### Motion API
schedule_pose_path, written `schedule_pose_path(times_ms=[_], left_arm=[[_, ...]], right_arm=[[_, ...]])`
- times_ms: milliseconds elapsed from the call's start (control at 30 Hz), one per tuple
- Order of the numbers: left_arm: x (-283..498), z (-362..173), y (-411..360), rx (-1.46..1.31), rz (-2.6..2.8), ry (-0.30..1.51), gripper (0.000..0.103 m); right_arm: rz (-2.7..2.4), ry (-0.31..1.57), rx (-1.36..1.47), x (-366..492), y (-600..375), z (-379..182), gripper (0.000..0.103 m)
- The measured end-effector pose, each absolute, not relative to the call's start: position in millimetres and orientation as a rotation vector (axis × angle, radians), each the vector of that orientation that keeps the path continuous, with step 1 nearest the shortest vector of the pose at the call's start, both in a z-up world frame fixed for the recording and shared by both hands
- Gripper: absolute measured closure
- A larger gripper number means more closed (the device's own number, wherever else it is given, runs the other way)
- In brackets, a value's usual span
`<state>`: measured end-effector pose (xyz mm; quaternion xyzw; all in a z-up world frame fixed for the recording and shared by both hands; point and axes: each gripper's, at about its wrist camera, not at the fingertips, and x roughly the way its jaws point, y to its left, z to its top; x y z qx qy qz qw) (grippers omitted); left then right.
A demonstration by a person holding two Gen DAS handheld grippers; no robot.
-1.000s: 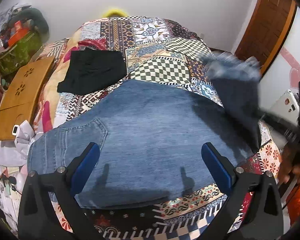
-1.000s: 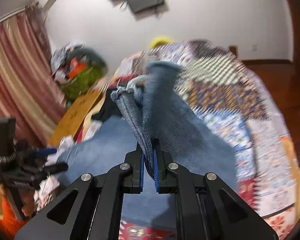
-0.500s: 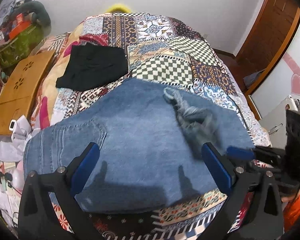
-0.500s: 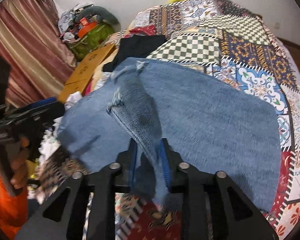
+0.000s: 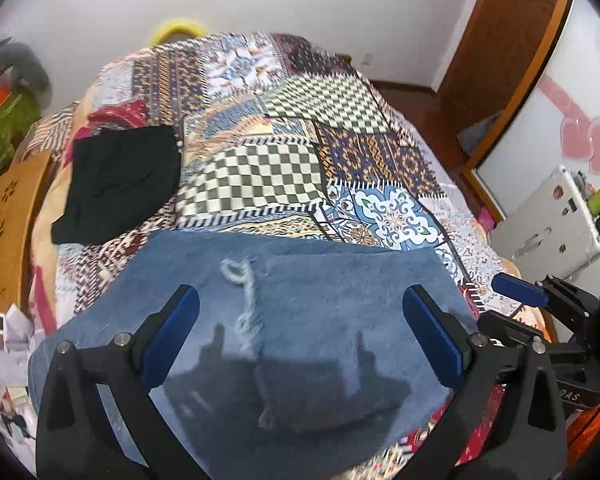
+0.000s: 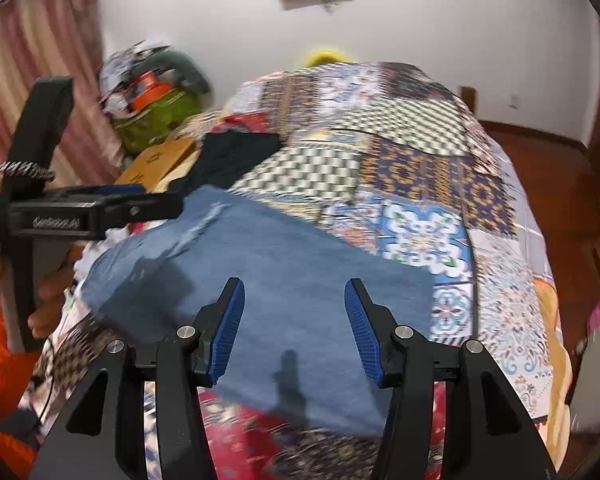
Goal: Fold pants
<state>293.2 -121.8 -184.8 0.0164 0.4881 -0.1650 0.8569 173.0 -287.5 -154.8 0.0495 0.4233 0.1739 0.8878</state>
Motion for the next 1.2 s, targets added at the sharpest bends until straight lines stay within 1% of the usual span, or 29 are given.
schedule_pose_path(times_ms=[167, 367, 467, 667, 933, 1100, 1200], left_arm=[[318.0, -219.7, -144.6, 0.099, -0.333, 1.123, 0.000], [326.1, -260.6, -157.4, 0.230, -0.302, 1.200, 0.000], [323.4, -272.7, -152.2, 0.252, -0.298, 1.213, 0.000], [305.5, -272.0, -151.3, 0.337, -0.307, 1.164, 0.000], [283.3, -264.1, -130.3, 0.358, -0.285, 1.149, 0.000], [265.9, -255.4, -110.2, 0.357, -0.271, 1.118, 0.000], [255.8, -247.2, -93.7, 0.316, -0.259, 1.111, 0.000]], right_arm=[[0.321, 0.977, 0.167, 201.2, -301.9, -188.8, 0.055], [0.320, 1.106, 0.173, 220.3, -297.7, -234.8, 0.055], [0.331, 1.076, 0.134, 211.0, -294.5, -237.8, 0.053], [0.326, 1.075, 0.154, 196.1, -300.8, -238.5, 0.049], [0.265, 1.074, 0.143, 169.4, -301.7, -232.5, 0.045], [0.227, 1.070, 0.127, 156.8, -301.2, -223.8, 0.045], [0.213, 1.044, 0.064, 150.8, -291.1, -210.4, 0.045]])
